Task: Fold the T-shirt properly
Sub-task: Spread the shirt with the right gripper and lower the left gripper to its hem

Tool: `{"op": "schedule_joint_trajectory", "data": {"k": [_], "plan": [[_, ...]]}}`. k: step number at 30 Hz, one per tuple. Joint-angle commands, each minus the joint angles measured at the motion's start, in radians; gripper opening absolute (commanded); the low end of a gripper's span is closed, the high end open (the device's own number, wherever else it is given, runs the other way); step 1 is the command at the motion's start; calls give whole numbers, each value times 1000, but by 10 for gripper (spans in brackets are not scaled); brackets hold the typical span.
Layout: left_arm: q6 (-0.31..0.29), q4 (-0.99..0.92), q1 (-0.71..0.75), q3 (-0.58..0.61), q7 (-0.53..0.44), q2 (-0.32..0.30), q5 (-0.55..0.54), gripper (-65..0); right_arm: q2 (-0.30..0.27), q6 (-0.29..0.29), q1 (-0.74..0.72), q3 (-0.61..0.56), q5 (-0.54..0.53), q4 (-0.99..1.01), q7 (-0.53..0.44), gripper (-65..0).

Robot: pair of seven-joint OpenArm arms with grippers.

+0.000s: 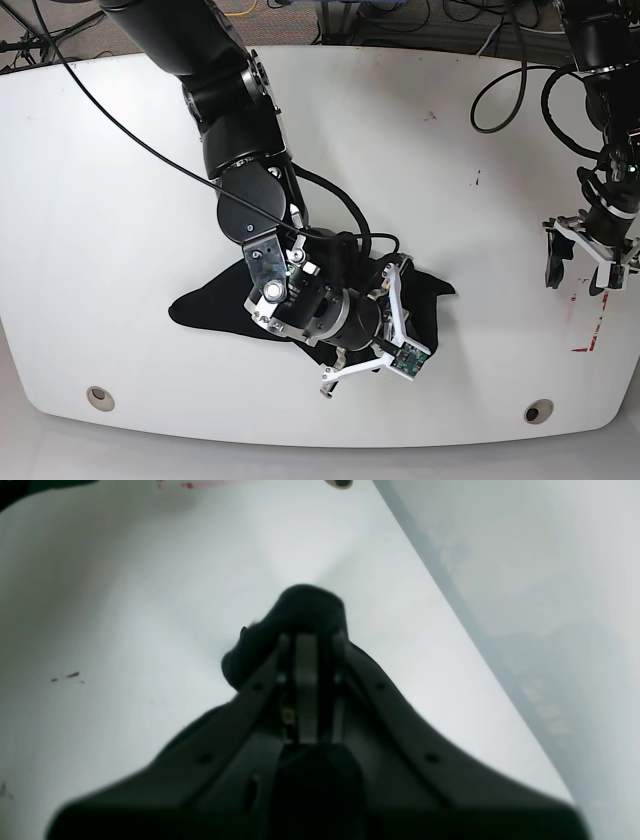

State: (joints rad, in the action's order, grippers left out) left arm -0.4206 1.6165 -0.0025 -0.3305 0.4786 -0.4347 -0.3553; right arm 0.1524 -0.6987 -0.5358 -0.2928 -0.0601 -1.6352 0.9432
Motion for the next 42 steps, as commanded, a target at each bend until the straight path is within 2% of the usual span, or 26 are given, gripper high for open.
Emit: {"op": "schedule_joint_trajectory", "data": {"k": [1,5,12,18,22,24,32,42], "plan": [[-2,17,-18,-3,-30,-14,-12,-217,5,1,-19,57,-8,-32,-17,-629],[-2,18,-18,26,-30,10,-14,-217,-14,1,23,128,-13,-99,3,-629],[-2,15,-26,124,-30,27,-9,-215,-96,1,81,165,-10,-152,20,-629],[-2,15,-27,227,-33,32,-14,-215,-112,3,156,237,-10,-224,20,-629],[-1,1,-43,279,-33,73,-8,-215,-144,3,197,289,-10,-254,20,-629],[-1,-37,-67,294,-33,110,-8,-215,-158,3,220,312,-10,-268,18,-629],[-1,-249,-182,298,-34,167,-8,-215,-162,3,268,387,-17,-305,18,-629],[-1,-453,-296,304,-65,178,-8,-215,-178,1,326,413,-19,-334,17,-629]]}}
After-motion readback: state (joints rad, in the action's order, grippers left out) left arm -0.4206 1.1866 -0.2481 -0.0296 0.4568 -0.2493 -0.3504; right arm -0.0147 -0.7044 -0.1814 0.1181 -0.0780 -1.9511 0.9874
